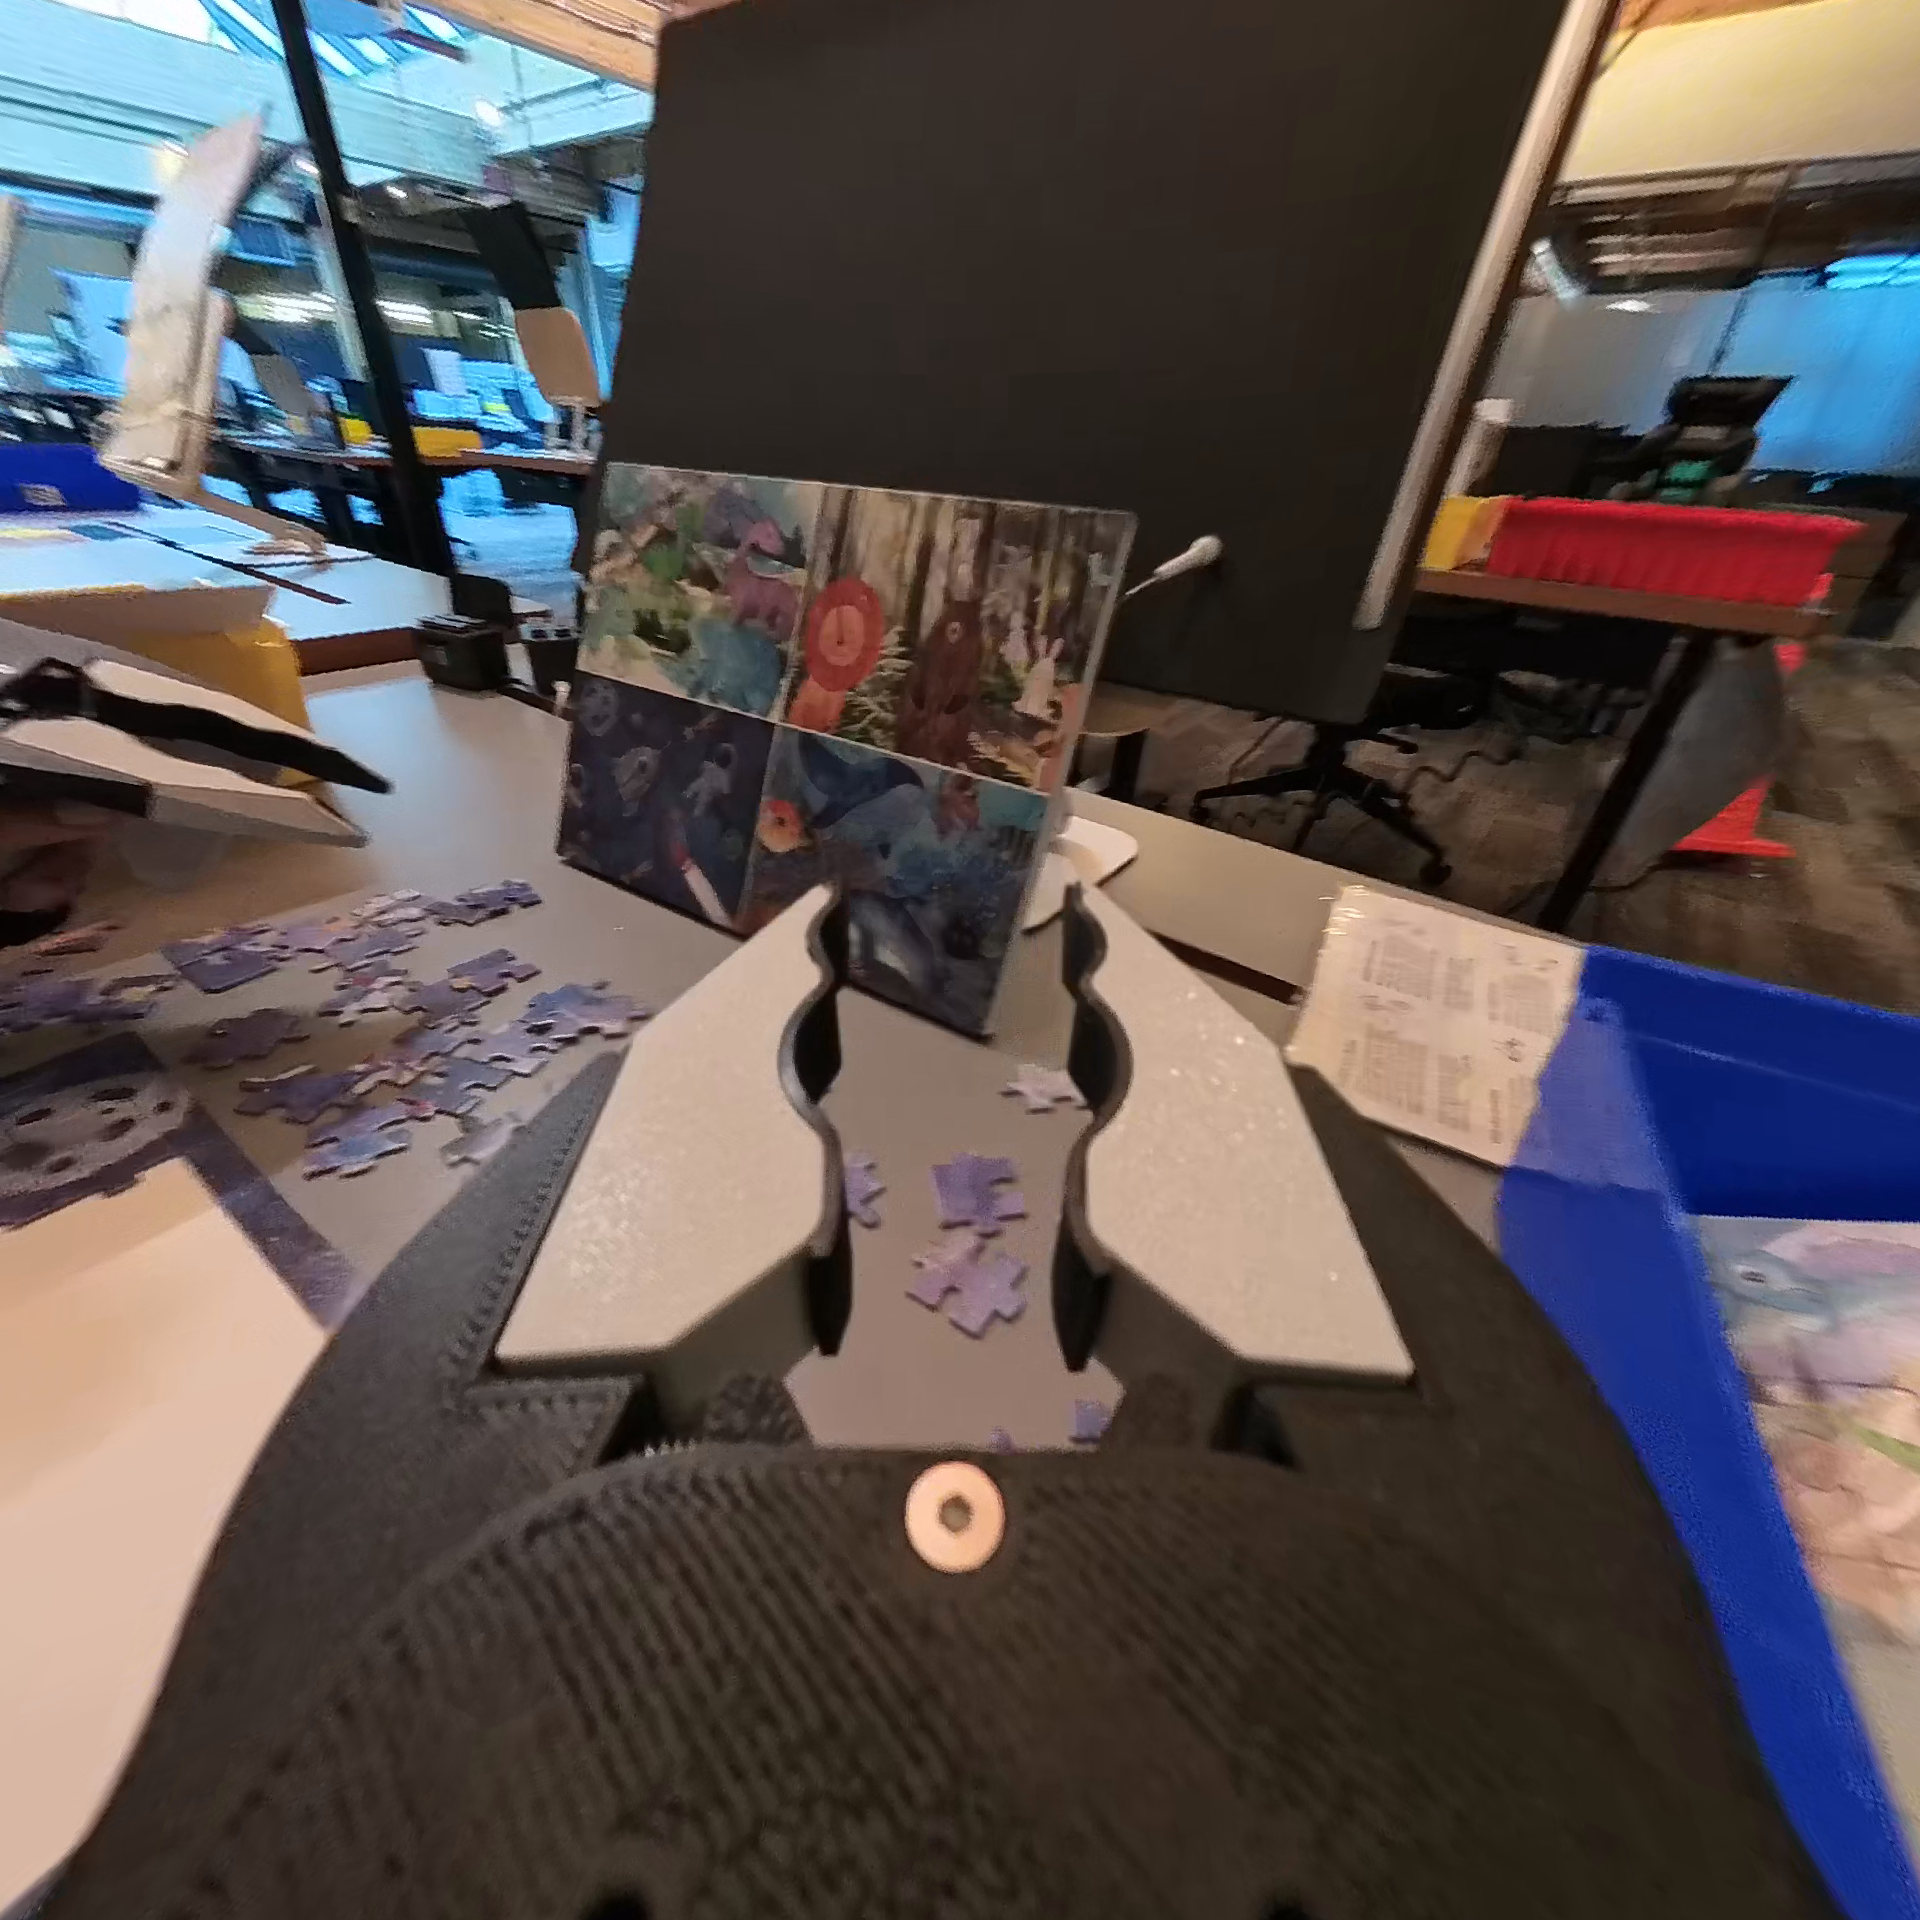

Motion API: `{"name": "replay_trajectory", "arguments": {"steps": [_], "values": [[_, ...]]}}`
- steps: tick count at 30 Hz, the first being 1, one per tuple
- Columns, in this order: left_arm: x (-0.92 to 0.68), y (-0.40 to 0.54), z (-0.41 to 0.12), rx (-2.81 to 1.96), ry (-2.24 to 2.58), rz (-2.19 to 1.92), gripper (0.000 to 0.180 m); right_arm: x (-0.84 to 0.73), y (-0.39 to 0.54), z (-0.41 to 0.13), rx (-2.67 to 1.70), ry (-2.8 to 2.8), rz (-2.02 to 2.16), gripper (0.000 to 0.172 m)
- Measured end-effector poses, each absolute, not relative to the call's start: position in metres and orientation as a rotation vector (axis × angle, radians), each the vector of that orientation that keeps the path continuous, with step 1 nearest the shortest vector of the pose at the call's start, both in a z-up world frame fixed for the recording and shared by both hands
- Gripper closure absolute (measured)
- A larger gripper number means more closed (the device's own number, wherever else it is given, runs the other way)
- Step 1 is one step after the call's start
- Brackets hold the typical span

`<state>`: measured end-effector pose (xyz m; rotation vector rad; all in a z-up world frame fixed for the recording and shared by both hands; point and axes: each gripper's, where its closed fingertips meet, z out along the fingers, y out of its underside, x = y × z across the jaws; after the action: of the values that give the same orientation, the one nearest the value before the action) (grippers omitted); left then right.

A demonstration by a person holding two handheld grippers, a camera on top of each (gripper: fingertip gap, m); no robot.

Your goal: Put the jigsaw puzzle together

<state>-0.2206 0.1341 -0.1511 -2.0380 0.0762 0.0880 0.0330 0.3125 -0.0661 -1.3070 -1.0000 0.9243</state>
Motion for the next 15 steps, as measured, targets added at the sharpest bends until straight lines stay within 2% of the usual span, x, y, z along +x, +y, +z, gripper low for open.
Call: {"name": "replay_trajectory", "arguments": {"steps": [7, 15], "values": [[-0.220, 0.135, -0.153, -2.045, 0.079, 0.091, 0.146, 0.063, 0.328, -0.047, -1.291, -0.886, 0.891, 0.134], [-0.220, 0.135, -0.154, -2.049, 0.080, 0.093, 0.146, 0.068, 0.328, -0.056, -1.328, -0.907, 0.877, 0.127]]}}
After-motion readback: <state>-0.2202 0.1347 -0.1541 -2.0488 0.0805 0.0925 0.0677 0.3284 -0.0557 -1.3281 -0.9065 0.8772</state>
